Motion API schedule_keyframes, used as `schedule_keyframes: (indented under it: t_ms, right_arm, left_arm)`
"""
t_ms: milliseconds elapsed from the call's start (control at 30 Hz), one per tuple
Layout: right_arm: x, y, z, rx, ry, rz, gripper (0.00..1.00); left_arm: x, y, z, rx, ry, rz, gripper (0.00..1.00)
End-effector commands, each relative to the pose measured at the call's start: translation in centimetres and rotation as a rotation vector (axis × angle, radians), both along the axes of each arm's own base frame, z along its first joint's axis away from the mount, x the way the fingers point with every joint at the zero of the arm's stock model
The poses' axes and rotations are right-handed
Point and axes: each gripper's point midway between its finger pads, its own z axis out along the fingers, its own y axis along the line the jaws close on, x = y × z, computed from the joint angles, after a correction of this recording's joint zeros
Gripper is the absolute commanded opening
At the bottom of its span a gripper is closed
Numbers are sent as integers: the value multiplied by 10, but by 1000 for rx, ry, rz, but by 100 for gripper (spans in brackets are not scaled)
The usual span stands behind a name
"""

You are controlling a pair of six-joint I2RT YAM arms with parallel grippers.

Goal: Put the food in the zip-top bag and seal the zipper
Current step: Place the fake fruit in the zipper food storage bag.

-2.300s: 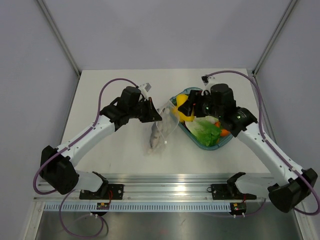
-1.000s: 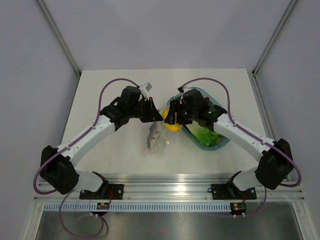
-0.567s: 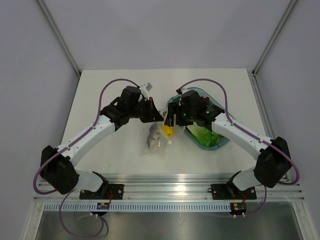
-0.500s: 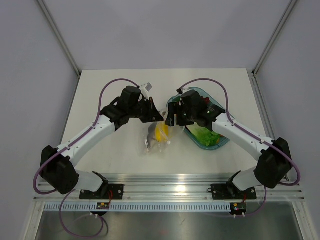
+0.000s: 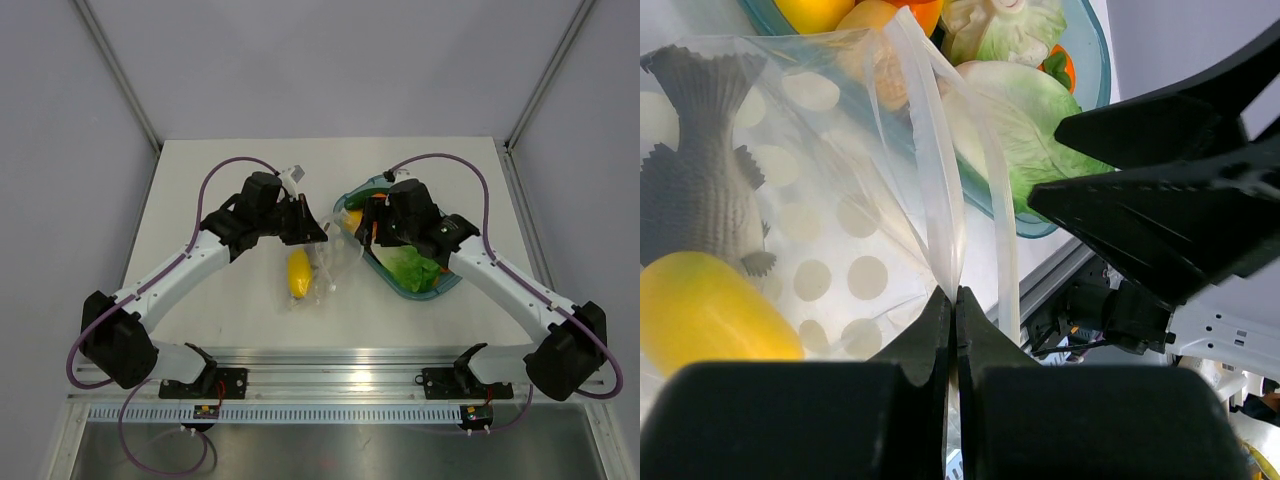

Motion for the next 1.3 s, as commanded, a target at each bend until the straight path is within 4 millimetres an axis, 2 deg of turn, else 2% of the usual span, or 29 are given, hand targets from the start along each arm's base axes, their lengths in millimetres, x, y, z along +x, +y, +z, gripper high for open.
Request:
schedule_keyframes:
  t_ms: [0, 67, 133, 200, 233, 333, 433, 467, 500, 567, 667, 767, 900, 1000, 1067, 1100, 1133, 1200, 1233, 1267]
  right_arm:
    - [0, 0, -15, 19, 38, 2, 74]
    - [-4, 11, -28, 41, 82, 42, 73]
    - [-6, 18, -38, 57, 125, 65, 64]
    - [-9, 27, -40, 88, 144, 95, 48]
    - [-9, 28, -37, 99, 138, 100, 29]
    - [-6, 30, -17, 126, 84, 113, 5]
    - [-2, 29, 17, 139, 12, 119, 1]
    - [-2, 29, 23, 141, -1, 124, 1]
    - [-3, 30, 30, 149, -17, 130, 1]
    - [-4, 30, 41, 163, -36, 133, 0]
    - [-2, 30, 44, 167, -53, 122, 0]
    - [2, 28, 31, 148, -36, 96, 0]
    - [11, 23, -1, 86, 5, 49, 0]
    - [9, 22, -7, 73, 21, 51, 0]
    - [8, 20, -6, 68, 13, 54, 1]
    - [7, 19, 0, 68, -2, 59, 5]
    - [8, 18, 6, 67, -16, 64, 20]
    - [6, 12, 14, 38, -41, 69, 34]
    - [6, 7, 19, 18, -51, 63, 47]
    - [8, 1, 22, -13, -74, 57, 52]
  left_arm:
    - [1, -6, 31, -70, -73, -17, 0]
    - [1, -6, 33, -72, -74, -15, 0]
    - [1, -6, 34, -72, -77, -16, 0]
    - [0, -5, 36, -69, -83, -15, 0]
    - [-1, -4, 35, -63, -81, -15, 0]
    - [-2, 1, 39, -46, -91, -6, 0]
    - [-1, 14, 57, -10, -148, 33, 0]
    - [0, 18, 72, -10, -191, 40, 0]
    - [-2, 23, 75, 7, -196, 49, 0]
    - [-1, 31, 98, 11, -259, 78, 0]
    - [-2, 38, 105, 23, -280, 97, 0]
    - [2, 35, 87, 44, -245, 96, 0]
    - [8, 32, 56, 83, -191, 100, 0]
    - [10, 30, 39, 104, -159, 92, 0]
    - [9, 28, 38, 97, -155, 81, 0]
    - [10, 26, 38, 93, -157, 79, 0]
    - [10, 25, 38, 89, -154, 71, 0]
    - [10, 23, 41, 80, -158, 66, 0]
    - [10, 22, 42, 76, -157, 61, 0]
    - [11, 21, 41, 76, -155, 58, 0]
